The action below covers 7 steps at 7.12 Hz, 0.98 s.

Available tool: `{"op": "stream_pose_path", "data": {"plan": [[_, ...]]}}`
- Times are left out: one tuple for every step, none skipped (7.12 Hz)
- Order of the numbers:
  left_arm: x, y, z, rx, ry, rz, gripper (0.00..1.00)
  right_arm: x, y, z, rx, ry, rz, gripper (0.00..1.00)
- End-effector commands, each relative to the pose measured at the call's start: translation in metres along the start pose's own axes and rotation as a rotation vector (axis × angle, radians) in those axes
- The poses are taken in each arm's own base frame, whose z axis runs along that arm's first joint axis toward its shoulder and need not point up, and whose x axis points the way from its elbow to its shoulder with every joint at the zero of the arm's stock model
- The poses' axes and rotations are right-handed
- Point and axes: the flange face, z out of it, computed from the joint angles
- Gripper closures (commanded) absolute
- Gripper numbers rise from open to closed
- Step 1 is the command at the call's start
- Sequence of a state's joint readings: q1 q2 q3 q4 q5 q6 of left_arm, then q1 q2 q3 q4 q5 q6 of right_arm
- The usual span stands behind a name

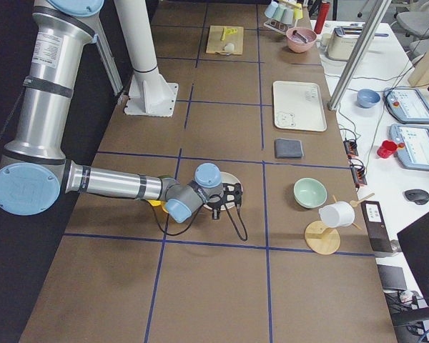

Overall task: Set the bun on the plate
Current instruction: 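Grip the white plate's rim with the right gripper, then slide the white plate with the right gripper to the table center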

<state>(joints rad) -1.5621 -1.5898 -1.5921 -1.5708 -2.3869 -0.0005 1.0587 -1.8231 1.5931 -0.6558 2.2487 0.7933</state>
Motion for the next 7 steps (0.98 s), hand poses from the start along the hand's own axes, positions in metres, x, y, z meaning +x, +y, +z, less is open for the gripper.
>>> {"op": "stream_pose_path", "data": {"plan": [[0.001,0.000,0.000,0.000,0.001,0.000,0.00,-0.034,-0.014,-0.035,0.041,-0.102,-0.023,1.00],[0.000,0.000,-0.001,0.001,0.001,-0.001,0.00,-0.072,-0.044,-0.042,0.077,-0.152,0.010,1.00],[0.000,0.000,-0.001,0.001,0.000,-0.001,0.00,-0.122,-0.077,-0.043,0.090,-0.209,0.043,1.00],[0.001,0.000,0.000,0.000,0.001,0.000,0.00,-0.194,-0.093,-0.023,0.050,-0.270,0.074,1.00],[0.000,0.000,0.000,0.000,0.001,-0.002,0.00,-0.253,-0.094,-0.003,0.035,-0.303,0.127,1.00],[0.000,0.000,0.000,0.000,0.000,-0.002,0.00,-0.306,-0.085,0.016,0.021,-0.330,0.166,1.00],[0.000,0.000,0.000,0.000,0.000,-0.002,0.00,-0.366,-0.067,0.044,0.031,-0.326,0.220,1.00]]}}
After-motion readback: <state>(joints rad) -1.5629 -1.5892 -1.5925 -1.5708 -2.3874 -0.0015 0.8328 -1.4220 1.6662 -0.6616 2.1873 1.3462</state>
